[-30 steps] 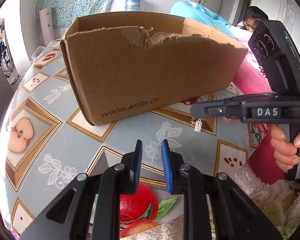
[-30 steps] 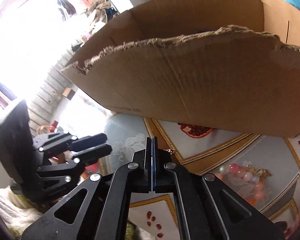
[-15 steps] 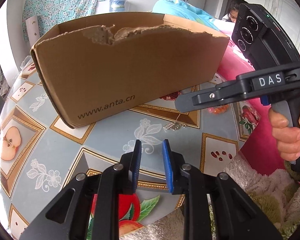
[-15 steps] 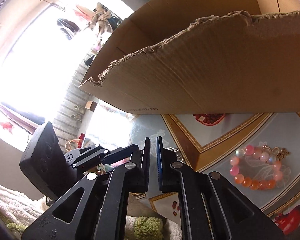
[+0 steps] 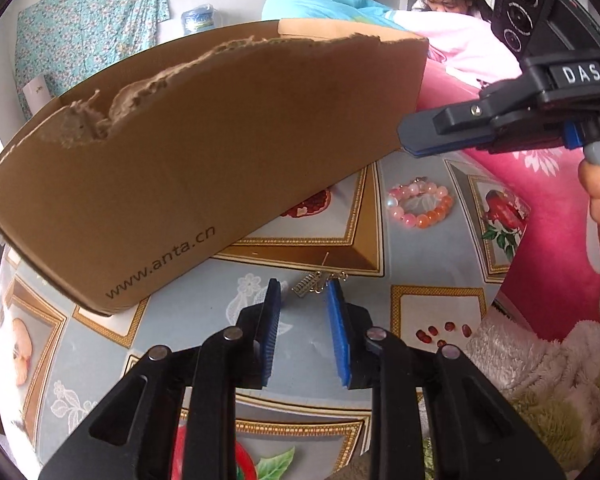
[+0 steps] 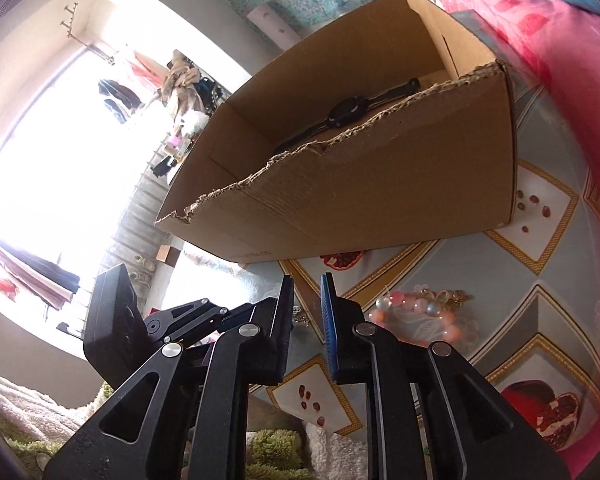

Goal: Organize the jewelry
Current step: 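Close the left tool on the silver spring charm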

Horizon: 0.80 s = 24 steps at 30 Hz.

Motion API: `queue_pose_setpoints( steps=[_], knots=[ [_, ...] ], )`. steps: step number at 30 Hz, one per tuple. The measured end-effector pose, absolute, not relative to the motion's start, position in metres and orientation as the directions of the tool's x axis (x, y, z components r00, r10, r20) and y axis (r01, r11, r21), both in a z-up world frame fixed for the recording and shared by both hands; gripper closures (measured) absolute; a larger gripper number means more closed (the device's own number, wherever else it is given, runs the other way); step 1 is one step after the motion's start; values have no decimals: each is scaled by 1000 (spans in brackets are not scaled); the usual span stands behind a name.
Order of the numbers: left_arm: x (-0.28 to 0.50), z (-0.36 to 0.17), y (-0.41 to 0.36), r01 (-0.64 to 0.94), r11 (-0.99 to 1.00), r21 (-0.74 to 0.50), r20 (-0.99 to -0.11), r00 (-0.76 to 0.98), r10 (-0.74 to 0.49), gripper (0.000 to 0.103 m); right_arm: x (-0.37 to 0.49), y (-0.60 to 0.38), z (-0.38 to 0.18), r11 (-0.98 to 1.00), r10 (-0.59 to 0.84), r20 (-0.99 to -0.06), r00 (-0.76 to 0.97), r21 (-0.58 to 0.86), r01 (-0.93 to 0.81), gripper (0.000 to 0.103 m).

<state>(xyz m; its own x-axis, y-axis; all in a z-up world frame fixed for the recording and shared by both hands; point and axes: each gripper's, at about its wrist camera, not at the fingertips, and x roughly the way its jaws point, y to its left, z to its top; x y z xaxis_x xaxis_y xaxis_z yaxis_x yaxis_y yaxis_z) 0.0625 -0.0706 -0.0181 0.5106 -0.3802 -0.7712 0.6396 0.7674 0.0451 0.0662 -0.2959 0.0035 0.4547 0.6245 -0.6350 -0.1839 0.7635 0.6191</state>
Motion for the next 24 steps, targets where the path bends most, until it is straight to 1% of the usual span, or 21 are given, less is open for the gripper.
queue_pose_setpoints(
  steps=[3, 10, 11, 12, 15, 17, 22, 24],
  knots=[
    [67, -17, -73, 658, 751, 51, -777, 499, -384, 77, 68, -290, 0, 762, 624, -631, 461, 622, -180, 87],
    [71, -18, -77, 675, 736, 48, -775, 490, -399, 78, 69, -297, -1, 767, 617, -635, 465, 617, -175, 87],
    [71, -17, -77, 678, 733, 42, -776, 485, -404, 81, 69, -299, 0, 770, 613, -637, 466, 614, -174, 87],
    [74, -19, -75, 679, 733, 42, -776, 484, -404, 87, 69, -298, 0, 774, 608, -641, 470, 609, -171, 87],
    [80, -18, -74, 665, 746, 23, -778, 481, -404, 98, 67, -300, 2, 788, 590, -651, 478, 592, -166, 87],
    [85, -17, -70, 653, 757, -23, -776, 466, -425, 99, 66, -298, 4, 804, 571, -664, 483, 572, -164, 87],
    [91, -17, -61, 607, 790, -80, -763, 473, -441, 101, 58, -287, 7, 864, 496, -719, 487, 466, -192, 87],
    [92, -14, -56, 589, 801, -104, -753, 480, -450, 101, 54, -277, 6, 893, 449, -750, 485, 395, -216, 83]
  ],
)
